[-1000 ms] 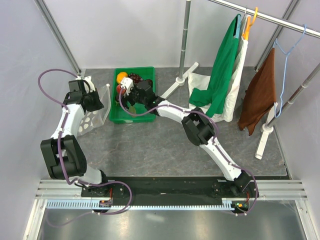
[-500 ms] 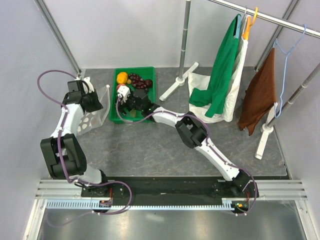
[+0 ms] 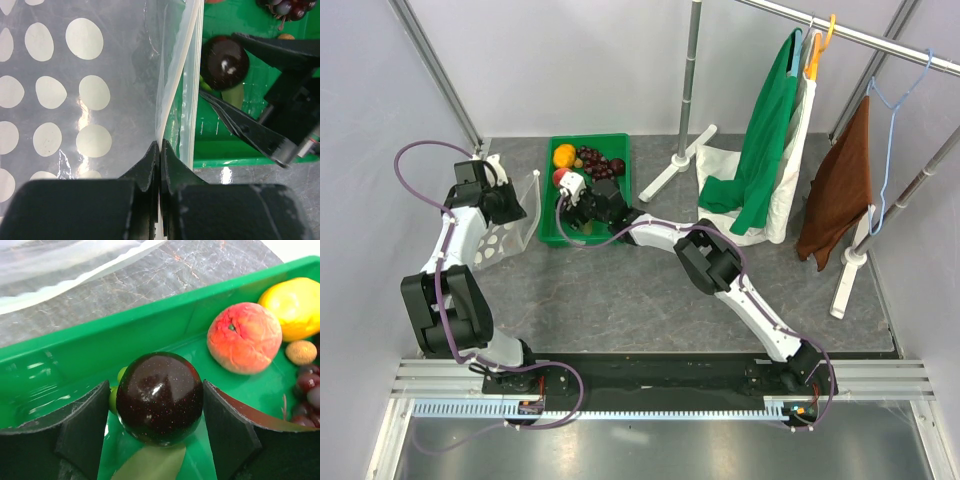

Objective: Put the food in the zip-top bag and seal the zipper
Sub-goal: Pick up the fake fruit from the bin, then place the fake fruit in the zipper food storage bag.

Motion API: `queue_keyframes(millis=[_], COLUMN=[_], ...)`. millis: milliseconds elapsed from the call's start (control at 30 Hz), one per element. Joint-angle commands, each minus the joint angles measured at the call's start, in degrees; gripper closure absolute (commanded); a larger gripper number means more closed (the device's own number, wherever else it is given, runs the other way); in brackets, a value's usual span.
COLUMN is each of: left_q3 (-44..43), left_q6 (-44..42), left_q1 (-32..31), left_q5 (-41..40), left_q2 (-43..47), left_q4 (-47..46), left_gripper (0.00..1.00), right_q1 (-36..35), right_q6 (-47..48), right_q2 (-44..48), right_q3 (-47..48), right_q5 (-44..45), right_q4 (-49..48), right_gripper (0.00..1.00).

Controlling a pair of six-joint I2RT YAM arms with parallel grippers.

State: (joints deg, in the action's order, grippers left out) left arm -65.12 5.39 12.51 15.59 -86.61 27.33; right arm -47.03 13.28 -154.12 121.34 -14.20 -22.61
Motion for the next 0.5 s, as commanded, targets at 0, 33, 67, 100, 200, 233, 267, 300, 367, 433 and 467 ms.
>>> queue_keyframes(millis=[0, 33, 67, 100, 200, 233, 267, 300, 367, 433, 467], left_q3=[-2.8, -3.0, -3.3, -3.5, -4.0, -4.0, -4.0, -4.1, -4.4, -4.6, -4.6], left_q6=[1.6, 1.7, 1.9, 1.9, 2.0, 2.0, 2.1, 2.1, 2.3, 2.9, 3.1], left_q1=[0.4, 0.4, 0.4, 0.4, 0.4, 0.4, 0.5, 0.4, 0.4, 0.4, 0.4], left_q5=[1.5, 1.5, 1.6, 1.8, 2.6, 2.9, 3.2, 3.5, 5.0, 6.5, 7.2], left_q2=[0.8, 0.8, 1.1, 1.1, 2.0, 2.1, 2.3, 2.7, 3.0, 3.8, 4.0], left_q4=[-0.3, -0.2, 0.1, 0.3, 0.6, 0.7, 1.0, 1.1, 1.4, 1.5, 1.6], left_gripper=[0.98, 0.98, 0.98, 0.98, 0.98, 0.98, 0.98, 0.98, 0.98, 0.98, 0.98], right_q1=[1.0, 1.6, 1.8, 2.1, 3.1, 3.3, 3.3, 3.3, 3.3, 3.1, 3.0], right_q6=[-4.6, -7.3, -9.1, -10.9, -18.9, -23.3, -25.3, -28.1, -36.5, -41.6, -46.2], right_q2=[11.4, 12.7, 15.2, 16.4, 20.4, 22.0, 22.5, 23.1, 23.3, 22.0, 21.4], right_q3=[-5.4, -6.1, -6.7, -8.0, -9.4, -9.6, -10.0, -10.4, -10.2, -8.4, -7.7], right_q5=[0.1, 0.0, -0.4, -1.4, -3.6, -5.1, -5.7, -6.4, -8.8, -10.5, -10.8], right_q4=[-4.9, -4.9, -4.9, -4.9, -4.5, -4.6, -5.0, -6.1, -7.5, -9.0, -9.1], right_gripper=[0.75, 0.78, 0.81, 0.84, 0.90, 0.93, 0.93, 0.94, 0.96, 0.98, 0.98])
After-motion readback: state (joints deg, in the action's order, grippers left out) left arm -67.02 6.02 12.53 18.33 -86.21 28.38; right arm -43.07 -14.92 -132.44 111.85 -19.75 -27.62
